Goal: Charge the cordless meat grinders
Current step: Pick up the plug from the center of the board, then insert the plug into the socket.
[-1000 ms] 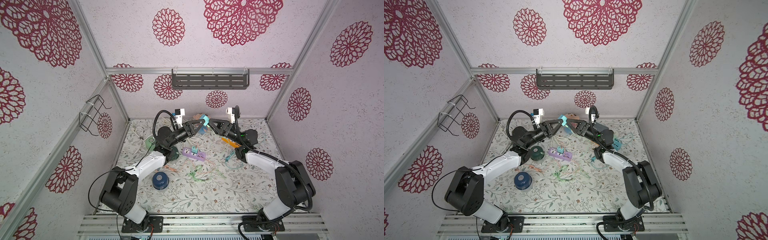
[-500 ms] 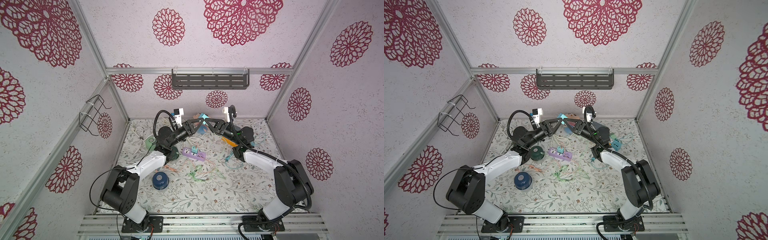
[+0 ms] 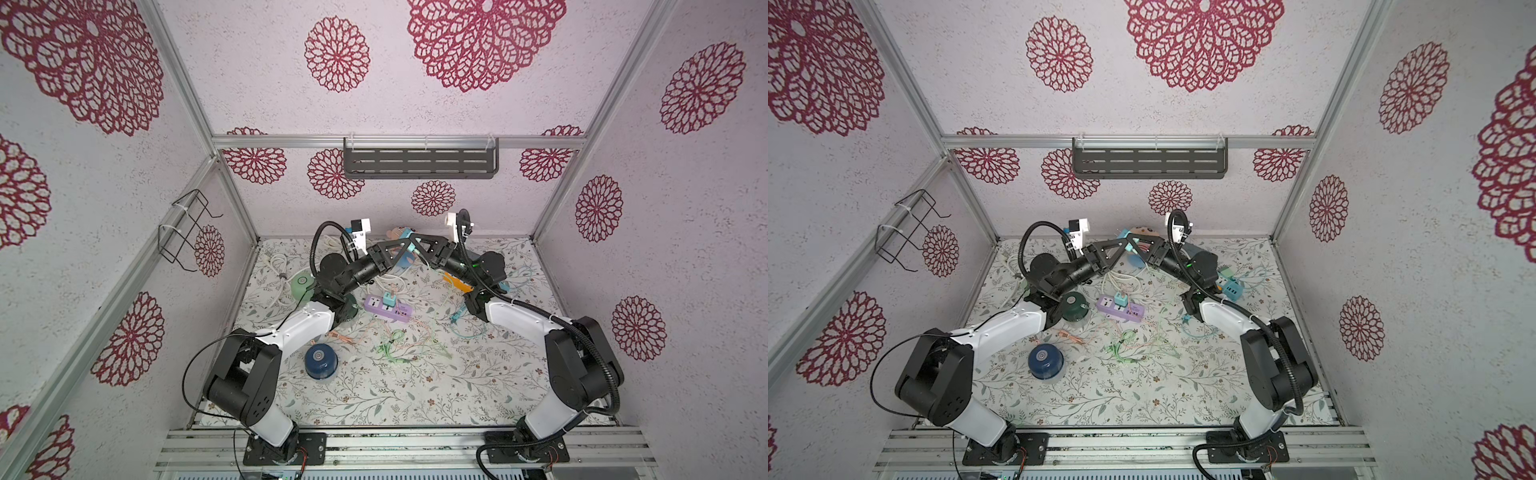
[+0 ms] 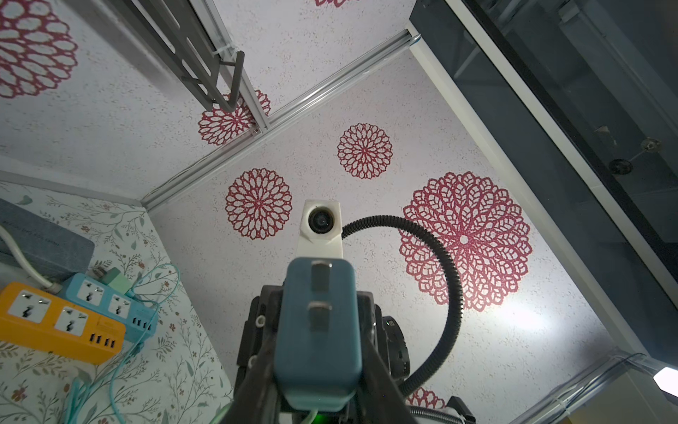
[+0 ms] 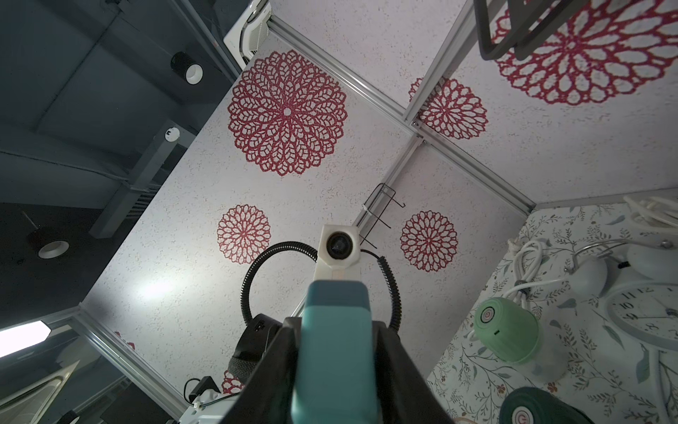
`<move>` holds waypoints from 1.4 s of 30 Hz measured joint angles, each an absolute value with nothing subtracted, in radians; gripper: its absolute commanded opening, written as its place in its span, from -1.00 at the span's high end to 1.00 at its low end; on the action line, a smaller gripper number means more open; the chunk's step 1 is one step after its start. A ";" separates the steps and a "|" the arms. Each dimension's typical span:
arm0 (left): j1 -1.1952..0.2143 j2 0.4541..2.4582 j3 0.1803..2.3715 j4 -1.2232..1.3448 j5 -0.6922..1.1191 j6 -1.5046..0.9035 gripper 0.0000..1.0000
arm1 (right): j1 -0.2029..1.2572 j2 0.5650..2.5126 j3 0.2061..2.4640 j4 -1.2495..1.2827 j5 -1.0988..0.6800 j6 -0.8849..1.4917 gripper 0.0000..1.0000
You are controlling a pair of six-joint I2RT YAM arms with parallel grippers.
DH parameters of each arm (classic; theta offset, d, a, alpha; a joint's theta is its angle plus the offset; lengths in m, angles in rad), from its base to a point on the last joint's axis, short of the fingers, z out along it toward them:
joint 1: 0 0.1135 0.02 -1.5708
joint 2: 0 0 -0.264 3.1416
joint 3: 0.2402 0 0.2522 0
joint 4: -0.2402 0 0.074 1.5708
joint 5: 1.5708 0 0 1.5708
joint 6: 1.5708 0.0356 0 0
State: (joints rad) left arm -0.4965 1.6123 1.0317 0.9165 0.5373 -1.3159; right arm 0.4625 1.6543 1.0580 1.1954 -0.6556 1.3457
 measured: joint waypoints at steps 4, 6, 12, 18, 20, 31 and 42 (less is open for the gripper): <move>-0.500 1.617 1.032 0.916 0.535 -1.308 1.00 | 0.461 1.665 1.064 1.206 -0.655 1.367 0.59; -0.500 1.621 1.032 0.915 0.532 -1.308 1.00 | 0.461 1.671 1.065 1.207 -0.654 1.370 0.64; -0.500 1.631 1.036 0.922 0.530 -1.309 0.18 | 0.458 1.672 1.064 1.206 -0.655 1.371 1.00; -0.505 1.626 1.039 0.877 0.525 -1.286 -0.72 | 0.440 1.637 1.053 1.114 -0.690 1.333 1.00; -0.504 1.603 1.037 0.810 0.510 -1.263 -0.96 | 0.410 1.592 1.032 1.027 -0.714 1.292 1.00; -0.540 1.395 1.205 0.037 0.231 -0.876 -0.69 | 0.222 1.541 1.536 -0.328 -0.217 0.448 1.00; -0.622 1.581 1.264 -0.238 0.303 -0.645 -0.52 | 0.226 2.119 1.968 -0.971 0.191 0.048 1.00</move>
State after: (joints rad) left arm -0.6216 1.5814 1.2644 -0.2379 0.3035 -0.6453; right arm 0.2256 2.1193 1.9682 -0.9710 0.1913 0.0479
